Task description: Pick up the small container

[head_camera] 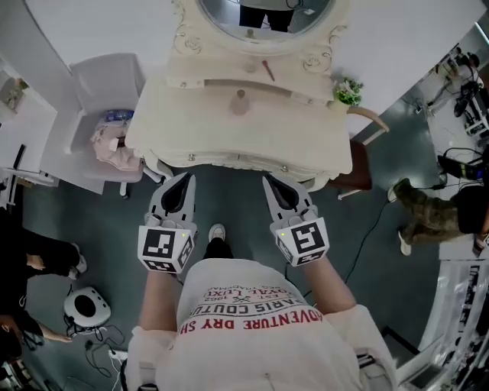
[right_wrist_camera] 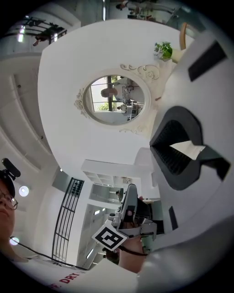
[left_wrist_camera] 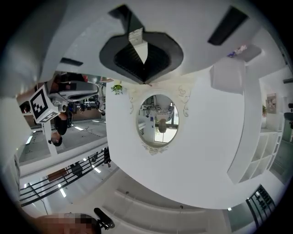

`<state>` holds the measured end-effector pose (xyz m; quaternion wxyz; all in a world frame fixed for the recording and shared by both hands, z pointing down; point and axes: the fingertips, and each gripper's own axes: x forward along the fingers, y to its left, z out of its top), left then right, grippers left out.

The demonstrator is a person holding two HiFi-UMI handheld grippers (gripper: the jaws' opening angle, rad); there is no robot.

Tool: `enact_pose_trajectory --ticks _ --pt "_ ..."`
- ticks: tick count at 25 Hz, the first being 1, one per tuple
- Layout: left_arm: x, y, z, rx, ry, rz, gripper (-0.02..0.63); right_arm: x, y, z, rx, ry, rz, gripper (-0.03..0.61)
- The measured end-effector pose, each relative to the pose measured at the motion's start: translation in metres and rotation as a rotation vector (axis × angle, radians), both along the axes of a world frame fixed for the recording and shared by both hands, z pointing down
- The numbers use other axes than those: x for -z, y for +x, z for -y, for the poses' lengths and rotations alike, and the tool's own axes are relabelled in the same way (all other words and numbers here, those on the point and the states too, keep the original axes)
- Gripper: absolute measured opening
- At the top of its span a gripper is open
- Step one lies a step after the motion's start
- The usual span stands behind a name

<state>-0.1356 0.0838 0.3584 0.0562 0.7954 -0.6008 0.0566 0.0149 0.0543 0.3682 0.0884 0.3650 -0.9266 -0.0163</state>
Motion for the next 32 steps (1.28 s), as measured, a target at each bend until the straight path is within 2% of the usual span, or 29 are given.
enact_pose_trajectory --ticks 5,10,16,28,32 --pt "0.005 -0.047 0.101 -0.095 -0.015 -0.018 0.006 0.008 -0.040 0.087 -0.108 -0.026 -0.023 -0.002" --pt "-0.004 -0.060 0.177 -0.164 -0.021 -0.046 0.006 0.008 -0.053 0.156 -0.173 -0.035 -0.020 -0.002" --pt "-0.028 -0.047 0.236 -0.235 -0.049 -0.060 0.006 -0.015 -0.049 0.212 -0.215 -0.076 -0.032 -0.002" --pt "-0.126 0.016 0.354 -0.332 -0.127 -0.044 0.008 -0.081 -0.028 0.336 -0.123 -0.113 -0.036 -0.002" --pt "-0.158 0.034 0.385 -0.345 -0.162 -0.015 0.107 -0.108 -0.020 0.371 -0.101 -0.144 -0.041 -0.002"
